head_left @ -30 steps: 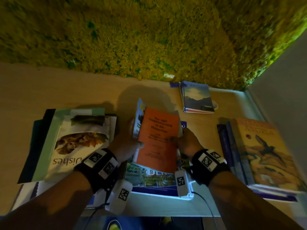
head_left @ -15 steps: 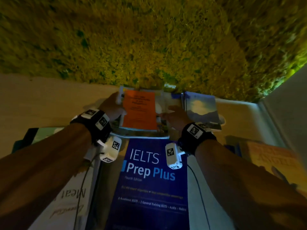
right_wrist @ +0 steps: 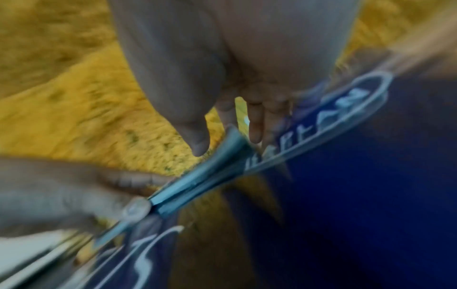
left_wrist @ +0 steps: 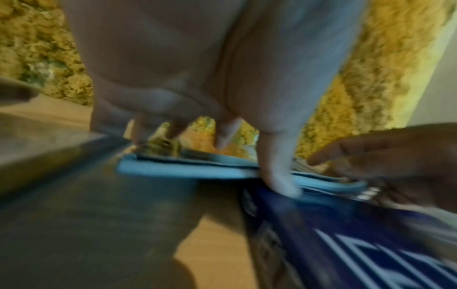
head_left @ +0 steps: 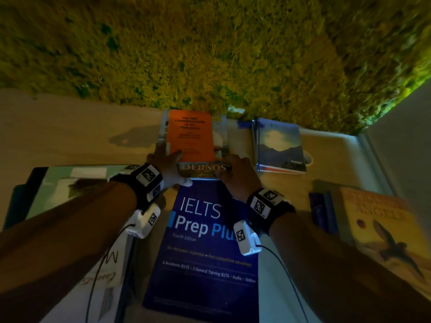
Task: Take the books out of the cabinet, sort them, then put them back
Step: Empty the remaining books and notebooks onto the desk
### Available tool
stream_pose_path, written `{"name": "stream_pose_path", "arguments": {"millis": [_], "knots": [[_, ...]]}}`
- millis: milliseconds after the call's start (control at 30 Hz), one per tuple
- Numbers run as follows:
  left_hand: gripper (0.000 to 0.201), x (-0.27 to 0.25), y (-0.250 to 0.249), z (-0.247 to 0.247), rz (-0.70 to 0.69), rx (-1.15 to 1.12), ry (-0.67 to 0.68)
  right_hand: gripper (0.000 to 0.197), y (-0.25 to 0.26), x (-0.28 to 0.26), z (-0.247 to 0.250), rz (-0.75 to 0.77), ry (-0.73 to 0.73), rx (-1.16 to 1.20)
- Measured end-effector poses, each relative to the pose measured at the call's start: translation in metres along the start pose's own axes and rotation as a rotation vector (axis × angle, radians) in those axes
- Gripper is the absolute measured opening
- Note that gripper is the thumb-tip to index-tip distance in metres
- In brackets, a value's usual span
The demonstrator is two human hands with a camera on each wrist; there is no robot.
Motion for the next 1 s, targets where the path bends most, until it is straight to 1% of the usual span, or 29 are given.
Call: {"name": "stream_pose_path", "arguments": {"millis": [67,100,167,233,300,367,400,467,567,633,700,767,800,833,867,933,1000], "knots": [[0.091,-0.015,-0.005,-0.01,0.0,-0.02,-0.138,0.053,0.002,-0.017,0.004,-0.002,-0.015,-0.041],[0.083,-0.022,-0.007,-0.016,0.0,-0.035,-0.17,0.052,0.001,-0.027,0.005,-0.005,-0.016,-0.057],[0.075,-0.035,-0.013,-0.033,-0.041,-0.096,-0.154,0.049,0.0,-0.051,0.003,0.003,-0.022,-0.078],[0.083,-0.045,-0.018,-0.053,-0.118,-0.115,-0.099,0.047,-0.007,-0.079,-0.004,-0.015,-0.033,-0.063],[0.092,-0.052,-0.017,-0.07,-0.123,-0.09,-0.047,0.05,-0.021,-0.106,-0.016,-0.081,-0.062,-0.064],[0.097,-0.058,-0.014,-0.084,-0.103,-0.094,-0.007,0.062,-0.038,-0.131,-0.03,-0.198,-0.015,0.0],[0.097,-0.061,-0.013,-0.09,-0.095,-0.094,0.004,0.069,-0.045,-0.143,-0.038,-0.227,0.033,0.045],[0.098,-0.07,-0.016,-0.101,-0.086,-0.101,0.023,0.08,-0.055,-0.164,-0.052,-0.237,0.116,0.1],[0.101,-0.085,-0.031,-0.12,-0.097,-0.171,0.075,0.08,-0.063,-0.188,-0.06,-0.268,0.099,0.106],[0.099,-0.096,-0.044,-0.132,-0.08,-0.187,0.064,0.077,-0.065,-0.2,-0.056,-0.278,0.107,0.081],[0.091,-0.105,-0.061,-0.136,-0.057,-0.092,-0.039,0.07,-0.068,-0.212,-0.047,-0.254,0.112,0.034],[0.08,-0.113,-0.09,-0.135,-0.109,-0.018,-0.188,0.064,-0.067,-0.228,-0.028,-0.197,0.046,0.044],[0.076,-0.117,-0.109,-0.134,-0.166,-0.013,-0.243,0.063,-0.067,-0.236,-0.015,-0.166,-0.01,0.061],[0.074,-0.12,-0.131,-0.133,-0.229,-0.014,-0.263,0.061,-0.066,-0.245,0.001,-0.139,-0.061,0.066],[0.073,-0.122,-0.156,-0.133,-0.29,-0.026,-0.245,0.057,-0.066,-0.254,0.018,-0.095,-0.112,0.061],[0.072,-0.119,-0.205,-0.135,-0.398,-0.075,-0.161,0.046,-0.072,-0.274,0.055,-0.014,-0.211,0.026],[0.071,-0.115,-0.249,-0.137,-0.448,-0.183,-0.058,0.04,-0.092,-0.294,0.087,0.029,-0.331,0.095]]}}
Point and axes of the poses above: each hand's wrist, its own x-axis towards the middle knuckle, its own z-axis out of the back of the hand, y = z × x, the point moved 2 cm from there along x, towards the middle knuckle, and after that the axes turned 15 degrees about y, right-handed, at the moved point
